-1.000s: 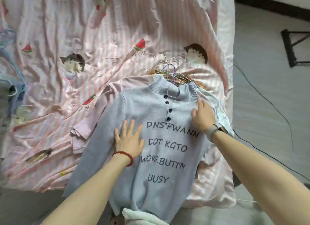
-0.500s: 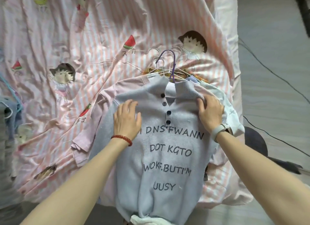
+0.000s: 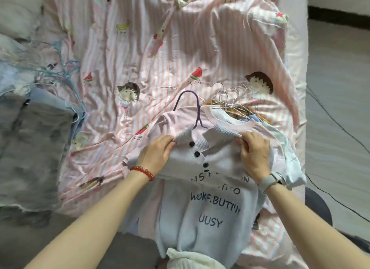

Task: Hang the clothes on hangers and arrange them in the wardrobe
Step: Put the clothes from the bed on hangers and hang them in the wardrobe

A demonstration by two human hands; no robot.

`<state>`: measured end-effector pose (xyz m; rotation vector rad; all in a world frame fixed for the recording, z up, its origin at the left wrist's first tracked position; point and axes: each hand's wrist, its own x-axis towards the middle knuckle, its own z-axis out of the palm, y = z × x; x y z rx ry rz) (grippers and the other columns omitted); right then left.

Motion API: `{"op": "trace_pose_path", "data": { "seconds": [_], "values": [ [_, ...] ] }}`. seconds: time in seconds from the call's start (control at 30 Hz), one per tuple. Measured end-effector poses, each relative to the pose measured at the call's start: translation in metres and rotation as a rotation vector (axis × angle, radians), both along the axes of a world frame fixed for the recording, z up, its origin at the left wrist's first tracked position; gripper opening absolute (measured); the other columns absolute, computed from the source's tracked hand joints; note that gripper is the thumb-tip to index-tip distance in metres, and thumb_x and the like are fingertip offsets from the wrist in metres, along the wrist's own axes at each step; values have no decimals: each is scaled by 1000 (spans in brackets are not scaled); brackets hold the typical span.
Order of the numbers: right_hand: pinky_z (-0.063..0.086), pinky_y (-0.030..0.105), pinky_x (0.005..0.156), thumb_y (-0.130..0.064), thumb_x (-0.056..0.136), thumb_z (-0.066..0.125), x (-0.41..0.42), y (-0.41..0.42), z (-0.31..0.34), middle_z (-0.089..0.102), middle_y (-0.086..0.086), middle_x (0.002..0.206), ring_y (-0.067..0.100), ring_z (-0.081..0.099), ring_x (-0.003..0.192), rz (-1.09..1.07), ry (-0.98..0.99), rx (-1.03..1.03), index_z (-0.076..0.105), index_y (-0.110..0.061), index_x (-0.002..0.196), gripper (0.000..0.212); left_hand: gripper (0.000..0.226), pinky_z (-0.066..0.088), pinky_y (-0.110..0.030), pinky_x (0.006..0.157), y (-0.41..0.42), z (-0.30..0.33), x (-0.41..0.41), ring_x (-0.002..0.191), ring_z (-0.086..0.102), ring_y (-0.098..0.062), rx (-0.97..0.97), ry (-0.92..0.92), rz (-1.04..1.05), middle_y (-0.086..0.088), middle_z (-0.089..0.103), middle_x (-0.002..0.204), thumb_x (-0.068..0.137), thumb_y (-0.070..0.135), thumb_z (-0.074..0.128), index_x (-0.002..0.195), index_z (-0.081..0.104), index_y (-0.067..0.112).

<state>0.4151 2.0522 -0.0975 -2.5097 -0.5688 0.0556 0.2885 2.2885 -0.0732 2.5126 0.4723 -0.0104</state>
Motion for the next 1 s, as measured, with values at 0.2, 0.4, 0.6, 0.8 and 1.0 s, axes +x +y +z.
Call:
{"op": "trace_pose_path", "data": {
  "seconds": [0.2, 0.4, 0.6, 0.8, 1.0],
  "values": [
    [39, 41, 75, -19, 88, 58, -72, 100, 34, 63, 7, 87, 29, 55, 83, 429, 36, 16, 63, -12, 96, 12, 21, 43, -36, 78, 50, 40, -149, 100, 58, -33, 73, -10, 447, -11, 64, 109, 93, 14, 49, 109, 62, 10],
    [41, 41, 70, -20, 84, 62, -181, 212, 76, 64, 10, 82, 32, 58, 79, 884, -108, 55, 63, -11, 84, 10, 16, 38, -31, 79, 65, 77, -325, 94, 57, -33, 114, -127, 949, -16, 63, 100, 91, 7, 51, 99, 63, 2],
    [40, 41, 67, -20, 82, 53, -352, 274, 118, 57, 12, 82, 32, 54, 75, 1335, -219, 137, 65, -11, 85, 16, 18, 42, -44, 77, 24, 111, -513, 84, 58, -38, 289, -162, 1355, -19, 62, 86, 91, 12, 48, 86, 60, -1],
    [48, 36, 54, -30, 86, 33, -537, 289, 163, 57, 11, 69, 31, 58, 63, 1889, -248, 248, 58, -7, 79, 35, 32, 42, -43, 73, -68, 139, -676, 81, 57, -38, 436, -161, 1742, -23, 61, 84, 83, 20, 40, 86, 61, -4],
    [47, 30, 50, -27, 89, 48, -692, 262, 189, 63, 6, 74, 26, 64, 70, 2259, -221, 360, 64, -8, 89, 25, 29, 42, -44, 76, -174, 163, -782, 81, 58, -38, 583, -161, 2072, -22, 63, 86, 83, 16, 41, 87, 62, -4]
  ]
}}
